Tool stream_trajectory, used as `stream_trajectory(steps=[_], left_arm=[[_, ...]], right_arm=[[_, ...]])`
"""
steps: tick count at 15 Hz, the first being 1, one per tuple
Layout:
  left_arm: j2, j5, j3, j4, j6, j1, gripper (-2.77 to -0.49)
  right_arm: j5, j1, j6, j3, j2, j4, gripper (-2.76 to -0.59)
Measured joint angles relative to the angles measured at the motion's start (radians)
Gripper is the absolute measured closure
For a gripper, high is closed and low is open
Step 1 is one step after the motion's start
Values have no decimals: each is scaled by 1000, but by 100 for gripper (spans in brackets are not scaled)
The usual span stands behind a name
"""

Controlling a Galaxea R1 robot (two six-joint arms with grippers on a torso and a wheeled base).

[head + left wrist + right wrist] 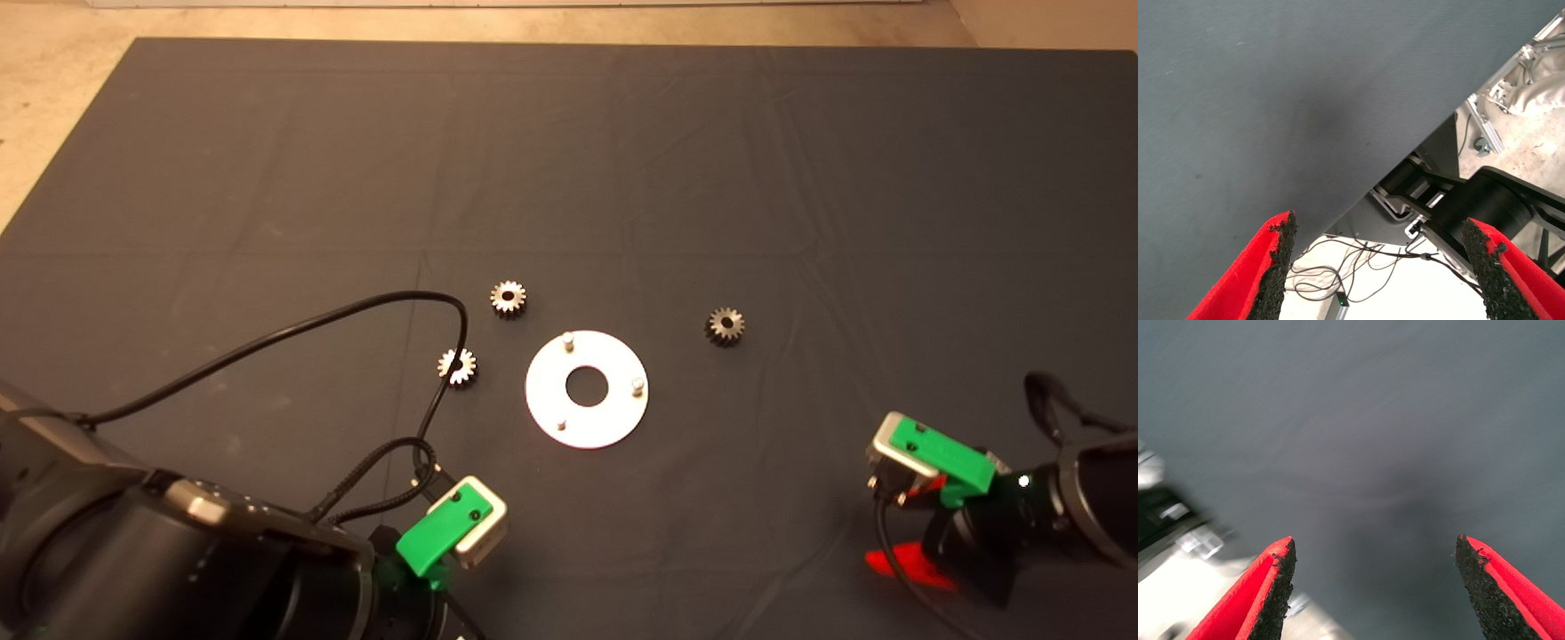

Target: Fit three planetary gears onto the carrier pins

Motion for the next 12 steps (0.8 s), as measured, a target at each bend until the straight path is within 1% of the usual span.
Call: stream_trajectory(steps=[1,2,3,4,5,6,7,9,10,11,12], left_arm=[[3,0,0,0,-9,0,-173],[4,0,0,0,-11,0,-173],[4,1,0,0,-11,0,-173],[7,1,0,0,-11,-1,-173],[11,2,0,1,-12,-3,-173],[18,2,0,0,-15,-2,-173],[23,2,0,1,-19,-3,-173],[33,2,0,1,-24,-3,-173],[34,2,0,1,-26,-3,-173],[34,2,0,1,-26,-3,-173],[34,3,0,1,-26,-3,-173]], right_arm=[[-9,49,0,-10,0,1,-176],[-15,78,0,-24,1,3,-176],[-21,100,0,-44,3,6,-176],[-21,116,0,-65,4,7,-176],[-16,122,0,-75,6,8,-176],[-3,122,0,-77,6,9,-176],[45,122,0,-81,5,9,-176],[148,122,-1,-109,6,10,-176],[179,122,0,-138,8,11,-176],[187,122,0,-170,12,11,-176],[185,122,0,-191,14,11,-176]])
